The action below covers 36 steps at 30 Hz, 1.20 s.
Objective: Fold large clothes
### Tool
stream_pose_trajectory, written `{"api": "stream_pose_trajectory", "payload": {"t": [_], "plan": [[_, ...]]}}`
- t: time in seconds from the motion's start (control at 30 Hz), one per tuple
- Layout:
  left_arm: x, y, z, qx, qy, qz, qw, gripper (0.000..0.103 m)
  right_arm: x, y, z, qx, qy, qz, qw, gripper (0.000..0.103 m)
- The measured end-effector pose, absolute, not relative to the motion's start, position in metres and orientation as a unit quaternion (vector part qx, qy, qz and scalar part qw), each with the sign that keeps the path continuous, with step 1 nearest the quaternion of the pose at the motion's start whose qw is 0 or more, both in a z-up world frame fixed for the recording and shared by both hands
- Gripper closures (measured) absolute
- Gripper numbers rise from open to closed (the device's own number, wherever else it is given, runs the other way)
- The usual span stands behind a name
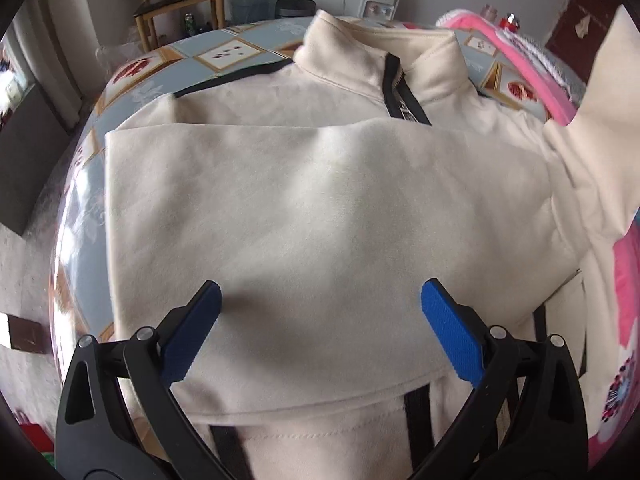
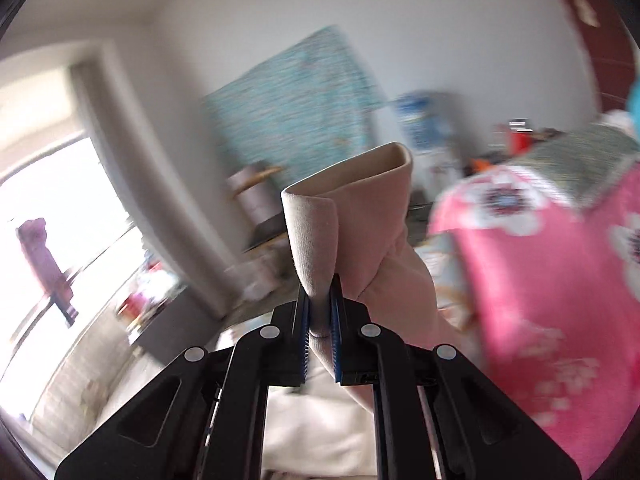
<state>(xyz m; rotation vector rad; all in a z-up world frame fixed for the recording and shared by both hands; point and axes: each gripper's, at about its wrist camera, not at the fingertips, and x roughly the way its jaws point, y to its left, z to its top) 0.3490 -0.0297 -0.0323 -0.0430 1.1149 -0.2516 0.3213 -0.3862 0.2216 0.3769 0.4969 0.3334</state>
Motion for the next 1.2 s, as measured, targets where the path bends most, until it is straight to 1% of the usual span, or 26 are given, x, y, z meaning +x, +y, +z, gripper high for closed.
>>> {"api": "stream_pose_trajectory", "payload": {"t": [0.1,0.17,0.33,0.37,0.43,0.47,0.53,0.57,0.6,0.7,0.83,0.87,0.9,0.93,1.0,1.03,1.1,1.17,1.2], "plan": [[0.335,-0.012,-0.021,-0.033,0.513,-0.12,0.849,0.006,0.334,-0.319,0.189,0.149,0.282,0.215,0.923,0.094],[0.326,-0.002,-0.016,-0.041,0.508,-0.124,0.852,0.006,0.34,-0.276,0.157,0.124,0.315,0.231,0.912,0.094],[0.303,0.018,-0.004,-0.039,0.491,-0.134,0.86,0.006,0.361,-0.189,0.044,0.067,0.448,0.245,0.857,0.093],[0.299,0.02,-0.002,-0.04,0.487,-0.138,0.862,0.006,0.361,-0.178,0.023,0.058,0.48,0.258,0.836,0.092],[0.295,0.021,0.001,-0.043,0.48,-0.145,0.864,0.006,0.358,-0.161,-0.002,0.038,0.539,0.267,0.798,0.084],[0.294,0.022,0.003,-0.045,0.477,-0.148,0.865,0.006,0.355,-0.158,-0.007,0.032,0.553,0.27,0.788,0.08],[0.295,0.021,0.006,-0.05,0.47,-0.155,0.867,0.006,0.343,-0.162,-0.001,0.036,0.545,0.278,0.79,0.072],[0.297,0.02,0.008,-0.056,0.468,-0.159,0.868,0.006,0.337,-0.169,0.007,0.046,0.535,0.281,0.795,0.057],[0.3,0.02,0.009,-0.062,0.467,-0.161,0.867,0.006,0.331,-0.182,0.017,0.066,0.52,0.28,0.804,0.047],[0.312,0.017,0.009,-0.089,0.467,-0.169,0.863,0.007,0.313,-0.223,0.036,0.123,0.488,0.281,0.817,0.044],[0.336,0.013,0.0,-0.135,0.483,-0.175,0.848,0.007,0.293,-0.267,0.033,0.154,0.481,0.238,0.83,0.044],[0.341,0.012,-0.004,-0.142,0.488,-0.176,0.843,0.011,0.286,-0.276,0.028,0.162,0.483,0.222,0.831,0.044],[0.346,0.01,-0.007,-0.15,0.494,-0.178,0.838,0.021,0.283,-0.284,0.023,0.17,0.484,0.218,0.83,0.044],[0.352,0.008,-0.012,-0.158,0.504,-0.177,0.831,0.026,0.277,-0.29,0.018,0.18,0.485,0.214,0.829,0.044],[0.363,0.006,-0.022,-0.172,0.529,-0.168,0.814,0.041,0.268,-0.295,0.01,0.187,0.485,0.2,0.831,0.044],[0.367,0.004,-0.027,-0.179,0.536,-0.167,0.808,0.045,0.264,-0.298,0.008,0.185,0.483,0.19,0.835,0.044],[0.372,0.0,-0.033,-0.183,0.548,-0.164,0.799,0.056,0.26,-0.299,0.002,0.177,0.479,0.172,0.842,0.044],[0.375,-0.004,-0.038,-0.177,0.555,-0.159,0.797,0.062,0.261,-0.304,-0.005,0.174,0.479,0.156,0.846,0.044],[0.375,-0.007,-0.038,-0.17,0.553,-0.156,0.801,0.062,0.262,-0.307,-0.008,0.173,0.479,0.15,0.847,0.044]]}}
